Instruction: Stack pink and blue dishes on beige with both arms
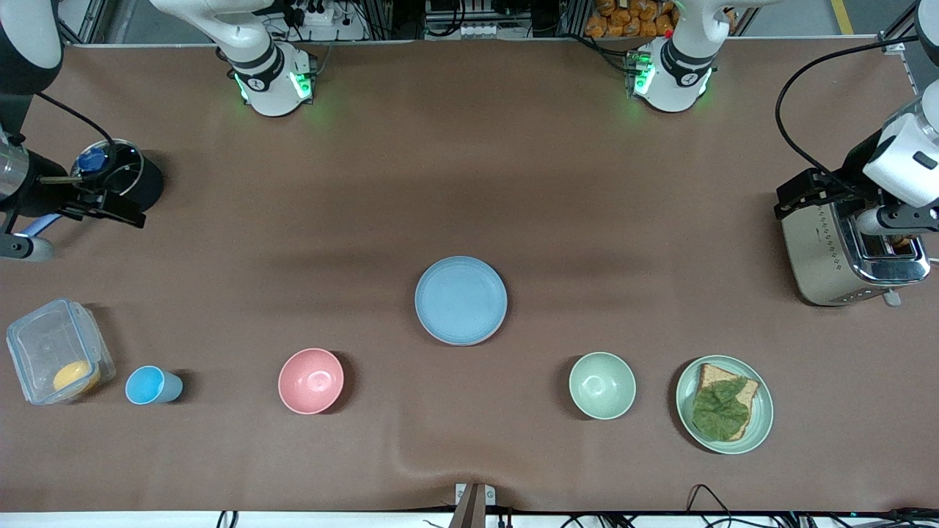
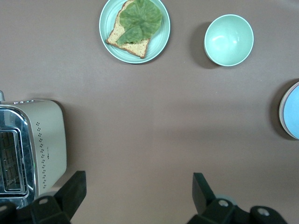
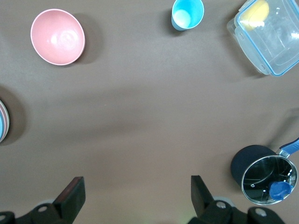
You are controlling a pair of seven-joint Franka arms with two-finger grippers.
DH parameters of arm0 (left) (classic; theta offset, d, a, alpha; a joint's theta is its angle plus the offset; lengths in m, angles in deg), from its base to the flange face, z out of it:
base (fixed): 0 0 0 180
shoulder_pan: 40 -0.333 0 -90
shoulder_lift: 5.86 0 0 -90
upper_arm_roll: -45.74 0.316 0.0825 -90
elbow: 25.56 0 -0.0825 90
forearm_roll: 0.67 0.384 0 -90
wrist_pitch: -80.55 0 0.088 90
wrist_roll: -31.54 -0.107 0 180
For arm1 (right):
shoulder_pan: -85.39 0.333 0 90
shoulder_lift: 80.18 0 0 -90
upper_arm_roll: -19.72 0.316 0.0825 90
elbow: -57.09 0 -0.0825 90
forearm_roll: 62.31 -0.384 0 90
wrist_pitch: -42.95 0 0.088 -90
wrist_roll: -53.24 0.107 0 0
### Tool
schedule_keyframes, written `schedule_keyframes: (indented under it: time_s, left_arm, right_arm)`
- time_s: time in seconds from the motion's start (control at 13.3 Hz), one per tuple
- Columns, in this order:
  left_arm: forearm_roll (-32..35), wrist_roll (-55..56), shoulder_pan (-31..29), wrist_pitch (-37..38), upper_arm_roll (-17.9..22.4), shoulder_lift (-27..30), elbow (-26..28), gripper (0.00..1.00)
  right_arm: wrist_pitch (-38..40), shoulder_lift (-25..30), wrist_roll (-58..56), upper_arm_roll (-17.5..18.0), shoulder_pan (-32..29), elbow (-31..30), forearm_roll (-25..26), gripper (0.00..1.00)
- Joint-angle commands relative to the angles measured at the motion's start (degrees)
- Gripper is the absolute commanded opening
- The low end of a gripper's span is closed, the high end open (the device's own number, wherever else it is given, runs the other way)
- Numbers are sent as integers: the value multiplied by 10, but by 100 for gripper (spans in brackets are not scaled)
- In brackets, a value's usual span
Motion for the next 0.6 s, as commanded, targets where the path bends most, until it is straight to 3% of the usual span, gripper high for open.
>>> schedule_keyframes:
  time_s: [0.0, 0.53]
  left_arm:
    - [-7, -7, -2, 3, 0, -5, -11, 100]
    - [-8, -6, 1, 3, -1, -5, -11, 100]
  right_arm:
    - [3, 6, 9, -1, 3, -5, 5, 100]
    - [3, 6, 9, -1, 3, -5, 5, 100]
